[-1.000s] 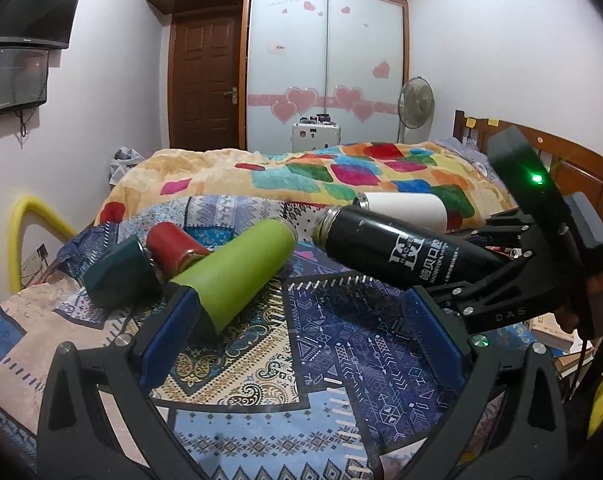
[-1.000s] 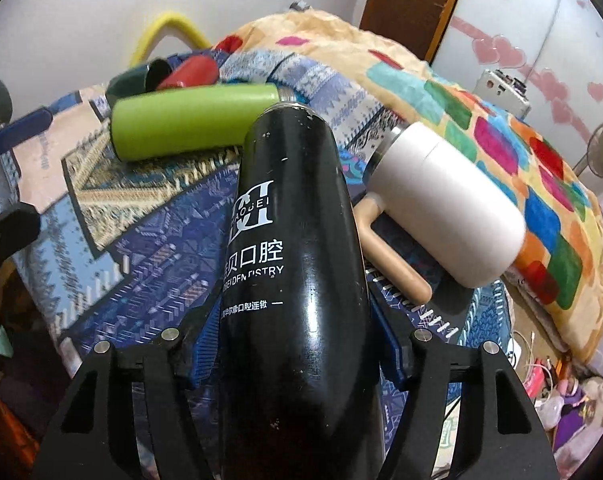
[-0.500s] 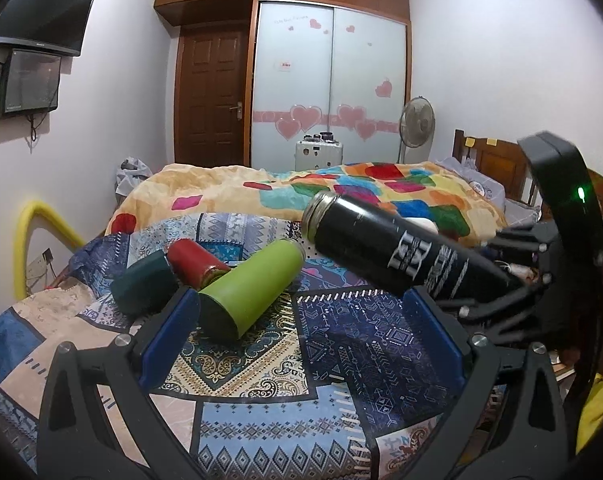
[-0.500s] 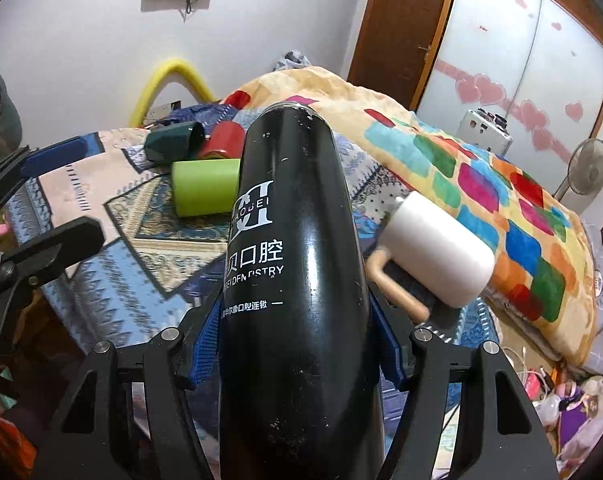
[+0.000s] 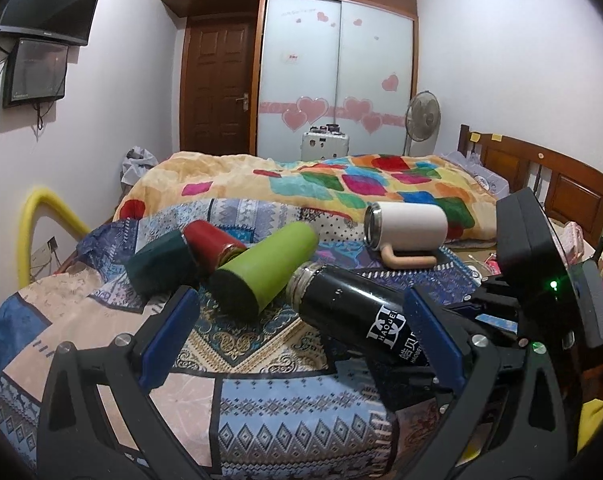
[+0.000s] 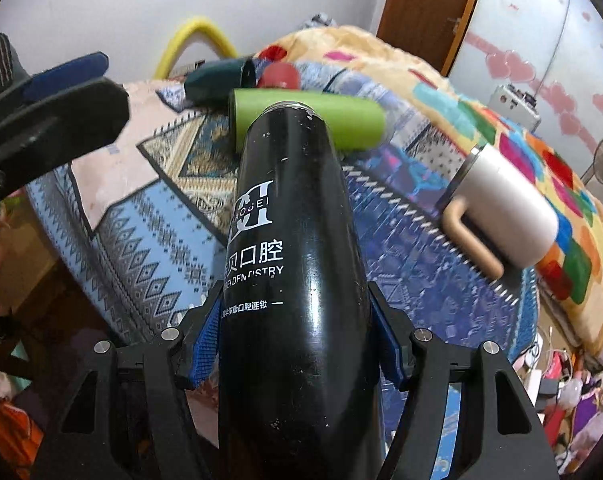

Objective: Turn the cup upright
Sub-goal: 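Lift the black bottle with the right tool and swing it toward the left tool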

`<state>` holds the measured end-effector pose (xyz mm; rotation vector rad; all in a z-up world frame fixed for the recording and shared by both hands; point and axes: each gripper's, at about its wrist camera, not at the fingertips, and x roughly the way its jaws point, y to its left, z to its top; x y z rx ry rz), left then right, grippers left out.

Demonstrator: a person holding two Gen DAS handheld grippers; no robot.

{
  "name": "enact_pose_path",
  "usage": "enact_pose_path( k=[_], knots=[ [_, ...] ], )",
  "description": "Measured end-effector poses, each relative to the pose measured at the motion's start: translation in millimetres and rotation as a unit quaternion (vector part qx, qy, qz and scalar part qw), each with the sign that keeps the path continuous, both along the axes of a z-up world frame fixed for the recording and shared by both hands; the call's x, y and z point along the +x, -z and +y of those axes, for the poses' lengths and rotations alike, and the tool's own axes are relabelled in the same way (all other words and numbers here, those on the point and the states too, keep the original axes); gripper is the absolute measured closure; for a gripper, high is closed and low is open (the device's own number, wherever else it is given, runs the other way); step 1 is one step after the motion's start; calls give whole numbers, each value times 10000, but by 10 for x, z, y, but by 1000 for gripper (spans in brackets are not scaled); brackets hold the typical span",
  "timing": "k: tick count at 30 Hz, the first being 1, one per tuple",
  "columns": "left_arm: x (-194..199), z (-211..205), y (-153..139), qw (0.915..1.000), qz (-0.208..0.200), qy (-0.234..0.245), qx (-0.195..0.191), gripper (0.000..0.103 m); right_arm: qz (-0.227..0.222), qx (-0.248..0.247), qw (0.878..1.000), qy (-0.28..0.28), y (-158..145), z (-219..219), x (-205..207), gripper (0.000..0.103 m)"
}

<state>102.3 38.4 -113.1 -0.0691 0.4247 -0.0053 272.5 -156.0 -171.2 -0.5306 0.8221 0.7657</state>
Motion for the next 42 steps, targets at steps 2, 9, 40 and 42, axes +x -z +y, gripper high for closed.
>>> enact_pose_path(
  k=[2,9,40,42],
  knots=[
    [15,46,39,10000,57,-29,-40,0,73,-70,9999,8,33,27,24,41],
    [74,139,125,9997,183,-125,-82,0,307,-99,9995,61,77,76,46,41],
    [757,-187,570,9889,1367,565,135,0,176,604,9949,794,-91,-987,324,32],
    [779,-163,573,9883,1419,498,264,0,179,554,9957,720,-32,-960,296,32]
  ],
)
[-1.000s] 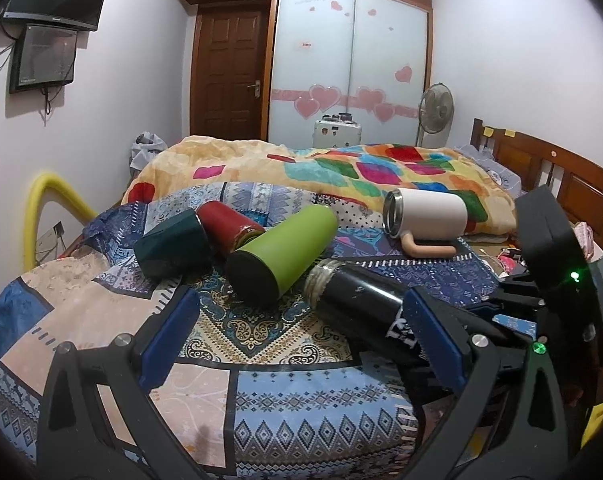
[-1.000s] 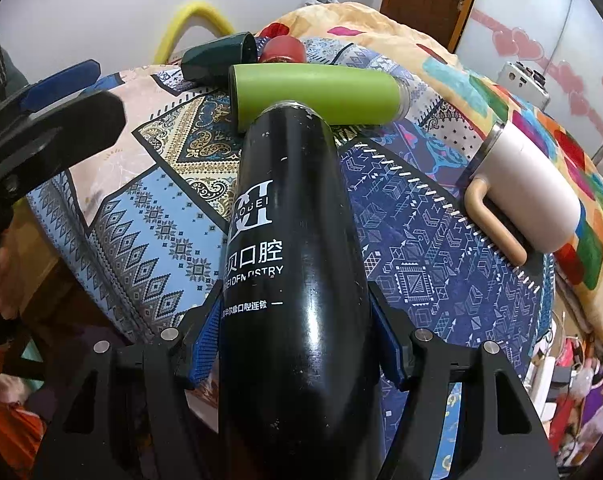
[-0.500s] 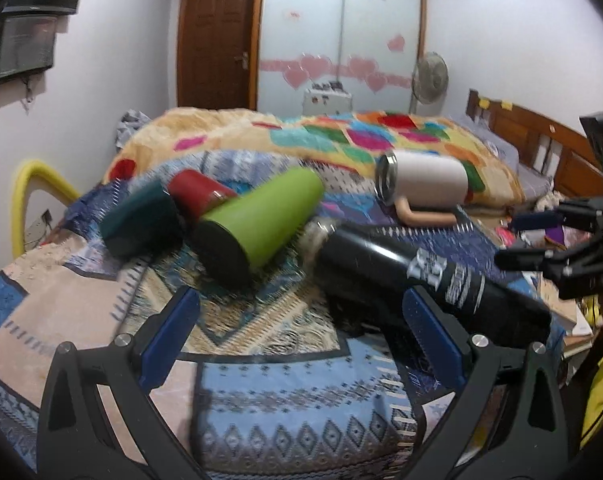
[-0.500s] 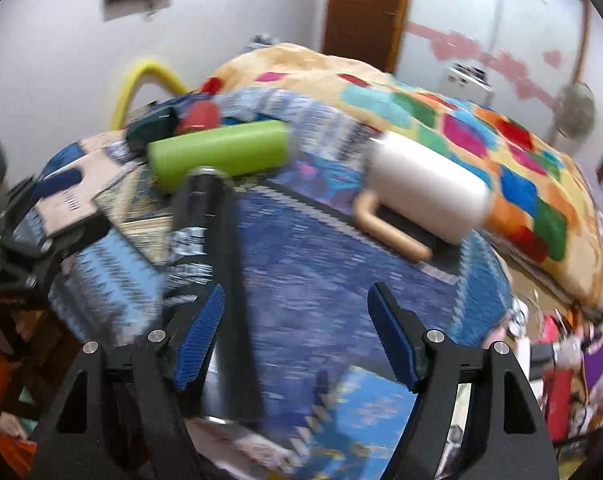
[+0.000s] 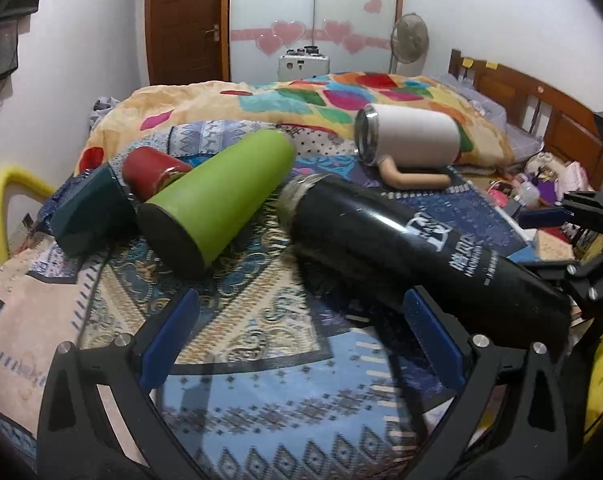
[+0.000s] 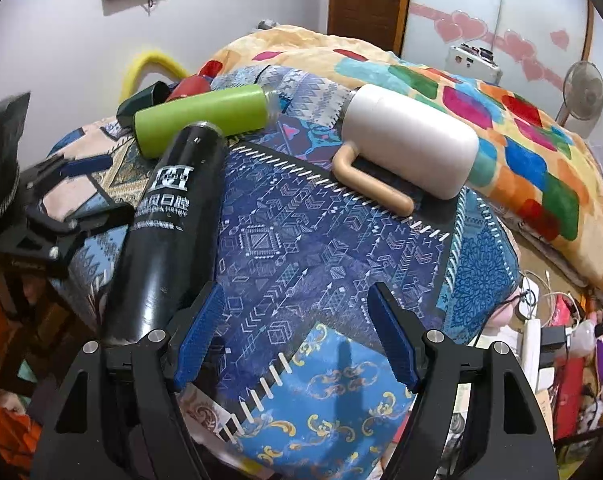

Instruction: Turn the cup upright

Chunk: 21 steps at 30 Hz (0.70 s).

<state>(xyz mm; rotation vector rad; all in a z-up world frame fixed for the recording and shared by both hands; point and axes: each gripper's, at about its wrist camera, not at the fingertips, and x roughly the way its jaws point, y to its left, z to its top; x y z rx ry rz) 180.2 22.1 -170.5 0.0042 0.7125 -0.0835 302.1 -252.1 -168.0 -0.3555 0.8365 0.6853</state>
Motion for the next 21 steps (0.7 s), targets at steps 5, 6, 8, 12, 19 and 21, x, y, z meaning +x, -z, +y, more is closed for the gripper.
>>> enact_pose_path(
  k=[5,6,8,12,19,21],
  knots=[
    [6,92,-39,9997,38,-16,222,0,-73,128,9998,-156,77,120,-164,32],
    [6,108,-46,9997,50,-16,255,0,-87,191,9996,-181,73,146,-192,32],
    [-1,162,-51,9995,111,-36,292,0,-124,306,9992,-228,64,203,-240,32],
    [-23,264,-58,9993,219,-71,291,0,-225,564,9980,-198,56,301,-323,32],
    [58,428,-83,9991,361,-111,173,0,-185,1076,9940,-23,94,432,-467,32],
    [62,450,-87,9990,382,-145,177,0,-188,1145,9932,2,116,467,-506,32]
  ],
)
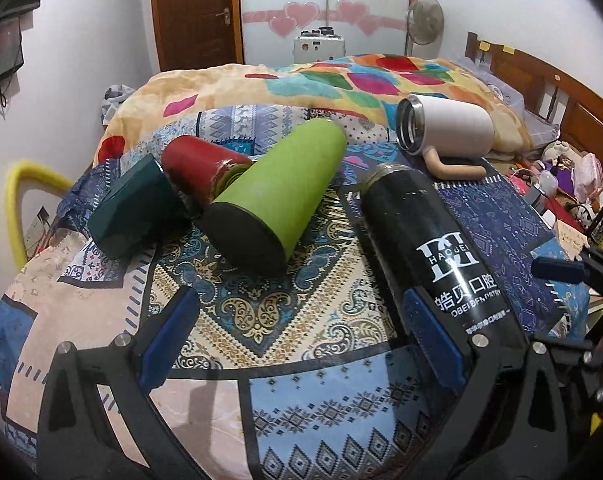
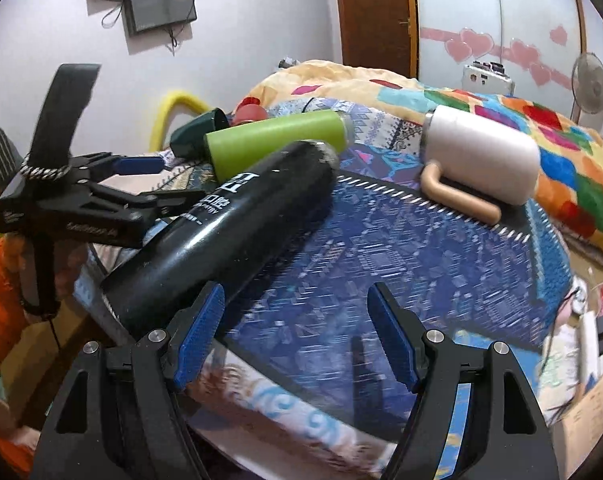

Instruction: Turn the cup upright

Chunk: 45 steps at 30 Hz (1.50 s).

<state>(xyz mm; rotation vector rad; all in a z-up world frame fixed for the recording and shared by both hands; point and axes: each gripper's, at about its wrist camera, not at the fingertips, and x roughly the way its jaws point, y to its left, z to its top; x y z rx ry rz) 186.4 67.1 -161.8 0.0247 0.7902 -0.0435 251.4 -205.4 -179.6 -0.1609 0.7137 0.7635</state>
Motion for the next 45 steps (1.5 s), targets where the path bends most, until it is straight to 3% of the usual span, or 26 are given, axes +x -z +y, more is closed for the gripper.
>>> enact_pose_path(
  k=[6,13,16,19,25,27,36,45],
  knots=[
    [-128,-39,-130,9997,-228,-67,82,0,13,85,9997,211,-38,-5,55,32],
    [-78,-258,-250,9995,-184,251,75,0,-386,-20,9973,627,-202,-147,126,31],
    [42,-367,-213,9989,7,428,208,1,-459,17,9963,721,-247,-208,164,31],
    [197,-455,-159,9966,376,700,234,13,-465,83,9963,724,-276,-248,210,31],
    [513,-586,37,9840,1357,1046,484,27,-595,124,9956,708,-313,-249,276,31],
    [543,-612,97,9809,1512,1083,570,28,-663,126,9954,681,-324,-237,288,31],
    [551,-574,39,9825,1495,1024,435,34,-757,137,9951,624,-292,-223,316,31],
    [330,-549,-340,9914,863,964,174,39,-858,224,9933,747,-394,-318,268,31]
  ],
)
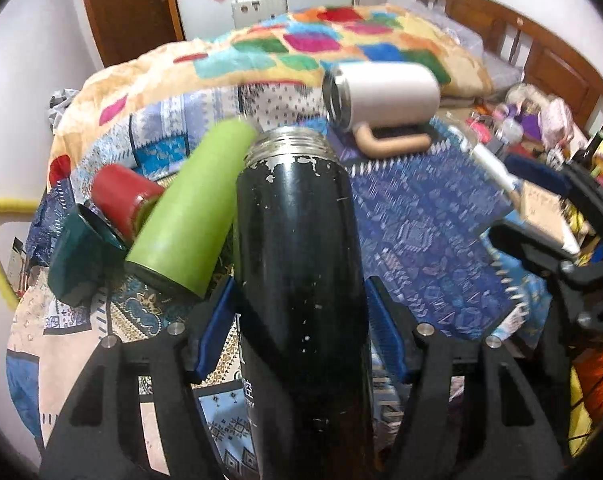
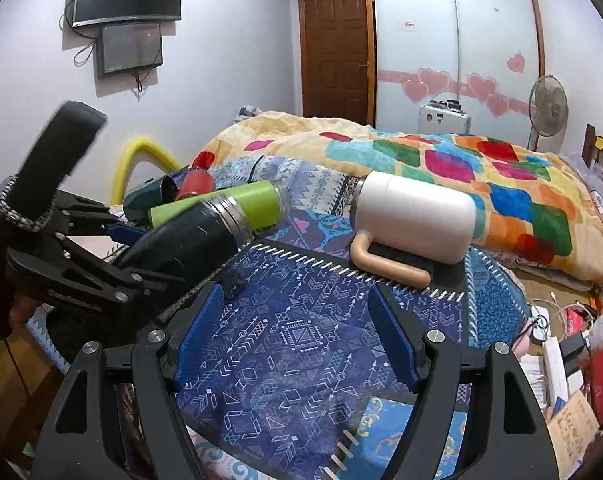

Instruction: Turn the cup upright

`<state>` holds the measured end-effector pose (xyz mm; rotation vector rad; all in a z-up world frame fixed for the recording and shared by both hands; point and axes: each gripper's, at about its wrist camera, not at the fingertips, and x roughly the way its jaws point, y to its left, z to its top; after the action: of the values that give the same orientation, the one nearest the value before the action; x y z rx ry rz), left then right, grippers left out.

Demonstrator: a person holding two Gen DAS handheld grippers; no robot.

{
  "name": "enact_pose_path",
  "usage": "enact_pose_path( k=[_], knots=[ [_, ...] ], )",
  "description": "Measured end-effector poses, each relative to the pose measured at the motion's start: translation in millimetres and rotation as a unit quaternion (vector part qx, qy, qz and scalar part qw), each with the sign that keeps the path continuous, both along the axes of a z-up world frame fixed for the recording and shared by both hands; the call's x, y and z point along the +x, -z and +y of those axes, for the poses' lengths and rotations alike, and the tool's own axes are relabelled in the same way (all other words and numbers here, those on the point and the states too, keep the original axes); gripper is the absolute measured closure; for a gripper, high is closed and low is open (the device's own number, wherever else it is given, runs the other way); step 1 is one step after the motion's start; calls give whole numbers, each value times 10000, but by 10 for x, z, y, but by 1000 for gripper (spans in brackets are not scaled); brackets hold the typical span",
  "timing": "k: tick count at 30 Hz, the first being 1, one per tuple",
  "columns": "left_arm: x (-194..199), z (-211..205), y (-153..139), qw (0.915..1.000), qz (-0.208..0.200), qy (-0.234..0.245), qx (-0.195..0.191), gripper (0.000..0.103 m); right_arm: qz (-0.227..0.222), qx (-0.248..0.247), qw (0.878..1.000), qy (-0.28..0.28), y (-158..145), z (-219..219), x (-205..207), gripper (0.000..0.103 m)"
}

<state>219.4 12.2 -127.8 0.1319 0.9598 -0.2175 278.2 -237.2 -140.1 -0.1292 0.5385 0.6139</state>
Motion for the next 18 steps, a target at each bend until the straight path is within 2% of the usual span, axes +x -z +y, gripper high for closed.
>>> enact_pose_path(
  k=[10,18],
  knots=[
    [-352,-23,-520,9954,-853,146,-419,39,-259,61,9996,7,-196,5,-102,31],
    [-342,-79,-663,9910,-1190,225,-579,39,-334,191,9993,7,-267,20,-120,30]
  ],
)
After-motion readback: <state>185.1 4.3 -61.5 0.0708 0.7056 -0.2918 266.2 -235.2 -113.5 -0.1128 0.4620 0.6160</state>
